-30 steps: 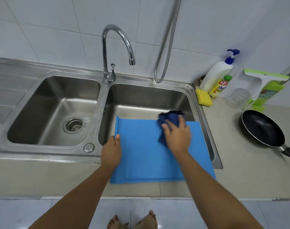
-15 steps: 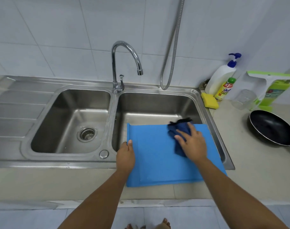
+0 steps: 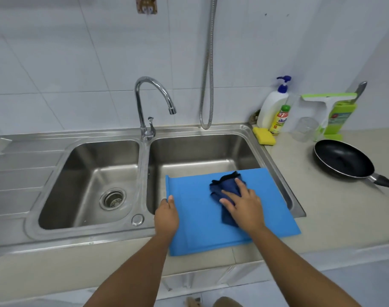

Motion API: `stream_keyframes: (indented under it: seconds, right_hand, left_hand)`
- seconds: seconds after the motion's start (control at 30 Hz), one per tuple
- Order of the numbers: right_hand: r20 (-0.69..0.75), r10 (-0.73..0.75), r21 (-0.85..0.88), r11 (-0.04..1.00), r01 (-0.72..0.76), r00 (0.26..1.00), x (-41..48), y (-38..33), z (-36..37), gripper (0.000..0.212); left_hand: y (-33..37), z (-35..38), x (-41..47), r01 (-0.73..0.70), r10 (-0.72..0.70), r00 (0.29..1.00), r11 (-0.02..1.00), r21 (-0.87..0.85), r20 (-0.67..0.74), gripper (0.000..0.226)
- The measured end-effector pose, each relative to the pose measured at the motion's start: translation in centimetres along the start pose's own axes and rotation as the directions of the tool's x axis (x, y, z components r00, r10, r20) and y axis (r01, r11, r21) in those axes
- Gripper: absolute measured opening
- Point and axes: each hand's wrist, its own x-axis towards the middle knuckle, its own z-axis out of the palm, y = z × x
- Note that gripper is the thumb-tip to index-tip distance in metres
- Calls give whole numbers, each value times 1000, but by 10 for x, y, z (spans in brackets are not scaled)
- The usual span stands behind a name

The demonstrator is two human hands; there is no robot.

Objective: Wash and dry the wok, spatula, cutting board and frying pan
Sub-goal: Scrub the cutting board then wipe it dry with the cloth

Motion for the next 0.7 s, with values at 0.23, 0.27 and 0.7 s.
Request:
stream_keyframes:
  seconds: [0.23, 0.27, 0.7]
  right_hand:
    - [-14, 639, -23, 769, -639, 769, -10, 45, -21, 46]
    - [-23, 601, -27, 798, -602, 799, -14, 29, -16, 44]
    - [-95, 385, -11, 922, -387, 918, -55, 89, -25, 42]
  left_hand:
    - [-2, 2, 1, -35, 36, 999, 999, 39, -6, 48]
    - [-1, 2, 1, -39, 39, 999, 998, 50, -5, 48]
    - [-7, 2, 4, -40, 40, 999, 999, 31, 17, 50]
